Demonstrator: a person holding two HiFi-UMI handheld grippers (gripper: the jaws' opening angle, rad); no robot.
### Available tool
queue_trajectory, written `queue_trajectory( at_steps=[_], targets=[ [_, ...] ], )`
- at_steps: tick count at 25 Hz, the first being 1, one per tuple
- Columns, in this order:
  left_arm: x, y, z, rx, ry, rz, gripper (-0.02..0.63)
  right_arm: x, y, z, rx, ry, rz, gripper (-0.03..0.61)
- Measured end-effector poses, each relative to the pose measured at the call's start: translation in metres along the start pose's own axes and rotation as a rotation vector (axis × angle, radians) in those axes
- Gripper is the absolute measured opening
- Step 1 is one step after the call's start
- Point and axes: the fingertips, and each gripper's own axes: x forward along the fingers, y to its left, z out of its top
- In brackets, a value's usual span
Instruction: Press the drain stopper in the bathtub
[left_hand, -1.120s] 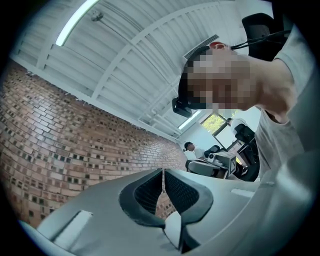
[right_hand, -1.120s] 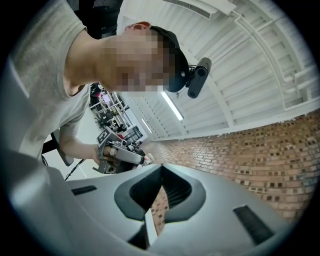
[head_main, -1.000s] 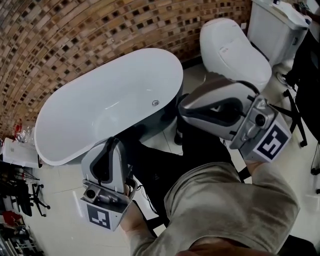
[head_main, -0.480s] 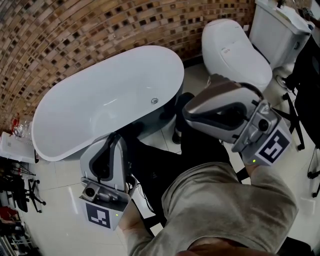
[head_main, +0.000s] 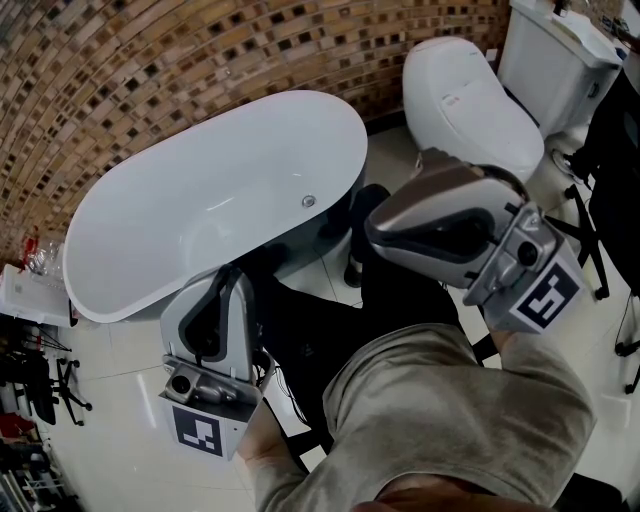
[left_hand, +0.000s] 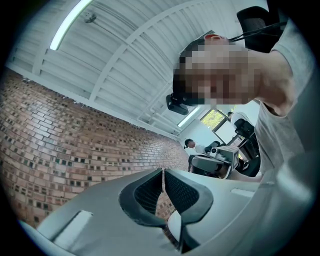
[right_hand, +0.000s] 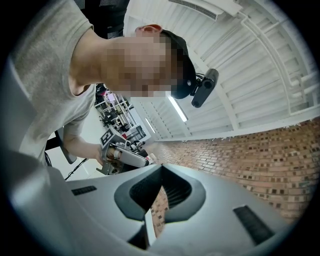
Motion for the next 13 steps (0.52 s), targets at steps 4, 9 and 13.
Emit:
queue_trajectory(
  at_steps=[4, 9, 13],
  targets=[
    [0.0004, -0.0002, -0.0012, 0.009, 0.005, -0.001, 0.006, 0.0006, 0.0007, -0.0005, -0.006, 0.003, 0.002, 0.0],
    [0.0022, -0.0008, -0.0015, 0.01, 0.007, -0.001, 0.006, 0.0, 0.0004, -0.0012, -0.006, 0.004, 0.004, 0.0],
    [0.0029, -0.0004, 0.0, 0.01, 0.007, -0.001, 0.006, 0.0011, -0.0005, -0.0003, -0.009, 0.006, 0.007, 0.0]
  ],
)
